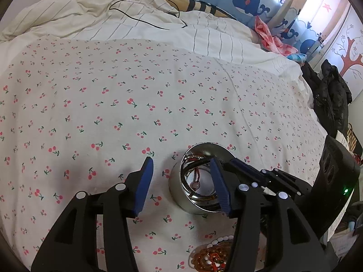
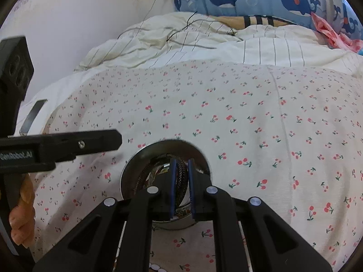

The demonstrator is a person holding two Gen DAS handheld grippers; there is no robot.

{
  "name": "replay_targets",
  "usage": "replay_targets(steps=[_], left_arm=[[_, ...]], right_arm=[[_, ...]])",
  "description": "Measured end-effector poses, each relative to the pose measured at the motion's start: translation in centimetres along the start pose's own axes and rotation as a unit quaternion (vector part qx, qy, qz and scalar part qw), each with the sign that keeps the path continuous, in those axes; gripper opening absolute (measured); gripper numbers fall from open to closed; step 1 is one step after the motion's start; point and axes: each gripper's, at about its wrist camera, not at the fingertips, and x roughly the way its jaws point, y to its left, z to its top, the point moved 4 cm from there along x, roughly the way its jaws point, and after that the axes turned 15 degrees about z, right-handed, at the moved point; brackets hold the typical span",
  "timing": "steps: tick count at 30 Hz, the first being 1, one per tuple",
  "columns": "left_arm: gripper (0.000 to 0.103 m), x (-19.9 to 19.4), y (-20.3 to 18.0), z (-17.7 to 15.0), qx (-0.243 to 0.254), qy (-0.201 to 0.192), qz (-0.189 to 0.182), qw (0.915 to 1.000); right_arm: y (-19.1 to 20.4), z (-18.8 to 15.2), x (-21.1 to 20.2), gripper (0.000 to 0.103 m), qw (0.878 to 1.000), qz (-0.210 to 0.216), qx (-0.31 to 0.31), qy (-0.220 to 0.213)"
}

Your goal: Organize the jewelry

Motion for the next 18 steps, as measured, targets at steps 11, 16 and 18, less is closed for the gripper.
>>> replay_targets(steps=[11,16,18], left_arm=[[0.052,-0.7,0.2,-2.0,0.052,0.015,0.022,0.9983],[0.052,-1.3,-0.7,-4.8,0.112,0.033,0.0,0.9932],[0.052,-1.2,-1.0,-7.2,0.138,0.058,-0.018,0.9885]], right_arm=[[-0.5,-2.0,-7.2,0.055,1.0,-0.002,0.01,-0.011],[-2.4,-4.5,-7.8,0.048,0.997,0.038,0.065,0.028],[-2.0,-4.5,-7.7,0.043,0.996,0.06,0.057,0.046]])
